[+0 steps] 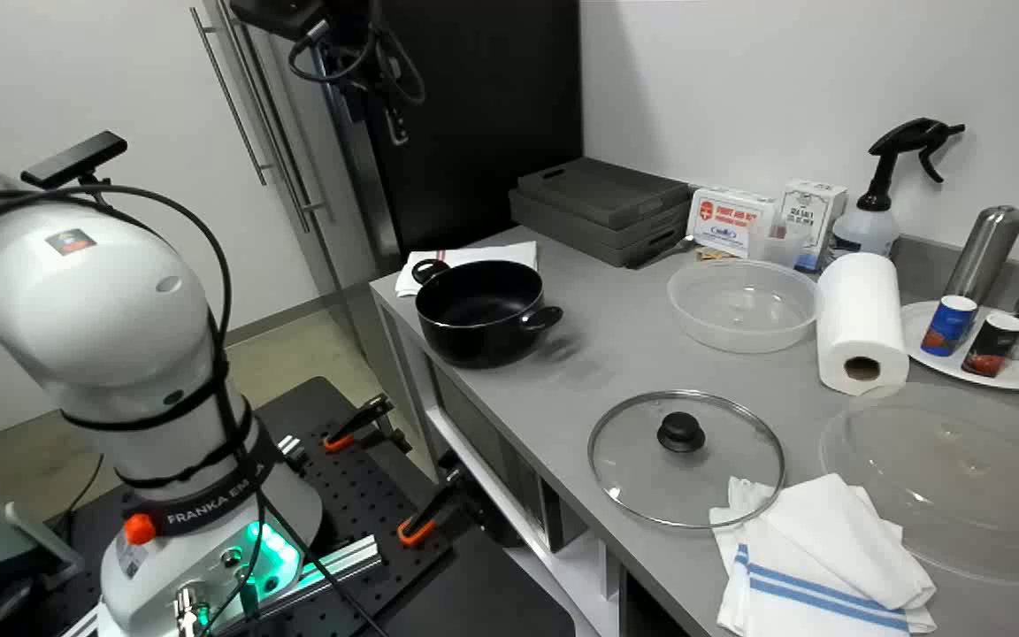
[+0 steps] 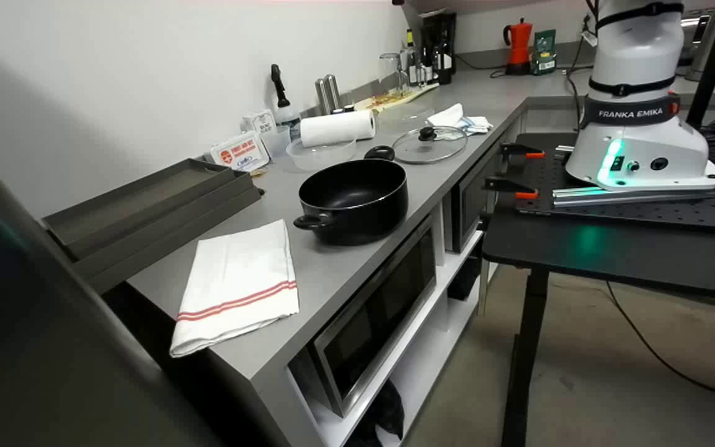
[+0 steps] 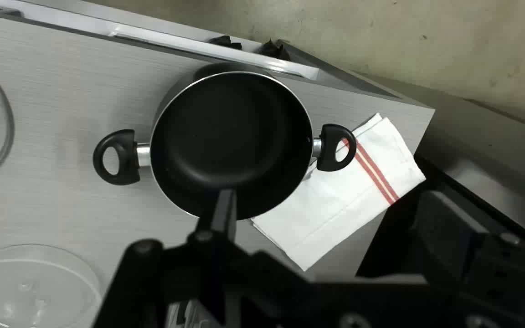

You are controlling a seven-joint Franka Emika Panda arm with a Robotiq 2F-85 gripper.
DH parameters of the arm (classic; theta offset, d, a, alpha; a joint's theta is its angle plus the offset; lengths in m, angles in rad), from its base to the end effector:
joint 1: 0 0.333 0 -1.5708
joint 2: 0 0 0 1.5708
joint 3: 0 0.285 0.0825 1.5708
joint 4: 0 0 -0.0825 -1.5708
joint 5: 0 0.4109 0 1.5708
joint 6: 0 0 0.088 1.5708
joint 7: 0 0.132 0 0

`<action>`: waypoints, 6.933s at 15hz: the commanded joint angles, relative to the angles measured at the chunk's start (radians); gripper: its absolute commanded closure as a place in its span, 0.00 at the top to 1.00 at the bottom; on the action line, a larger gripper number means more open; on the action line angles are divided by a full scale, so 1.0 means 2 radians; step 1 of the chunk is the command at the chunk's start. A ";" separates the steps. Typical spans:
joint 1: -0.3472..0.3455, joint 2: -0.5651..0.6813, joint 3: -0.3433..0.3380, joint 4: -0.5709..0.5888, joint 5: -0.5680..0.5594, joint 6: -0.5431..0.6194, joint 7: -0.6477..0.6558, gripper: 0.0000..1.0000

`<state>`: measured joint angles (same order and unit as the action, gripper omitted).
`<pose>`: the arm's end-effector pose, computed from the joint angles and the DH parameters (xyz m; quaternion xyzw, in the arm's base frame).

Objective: Put the lid on the black pot

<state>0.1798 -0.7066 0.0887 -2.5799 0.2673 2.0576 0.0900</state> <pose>0.3874 0.1252 0.4465 -0.9909 -0.0292 -0.0745 0.1086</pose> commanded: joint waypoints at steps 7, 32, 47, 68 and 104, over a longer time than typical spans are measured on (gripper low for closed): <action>-0.005 0.000 0.004 0.001 0.003 -0.002 -0.002 1.00; -0.128 0.218 0.004 0.076 -0.081 0.184 0.188 1.00; -0.186 0.351 -0.069 0.151 -0.161 0.225 0.378 1.00; -0.174 0.524 -0.172 0.240 -0.123 0.210 0.492 1.00; -0.210 0.641 -0.193 0.249 -0.011 0.212 0.496 0.71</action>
<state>-0.2373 0.5545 -0.2963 -2.1111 0.2178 2.4918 1.0782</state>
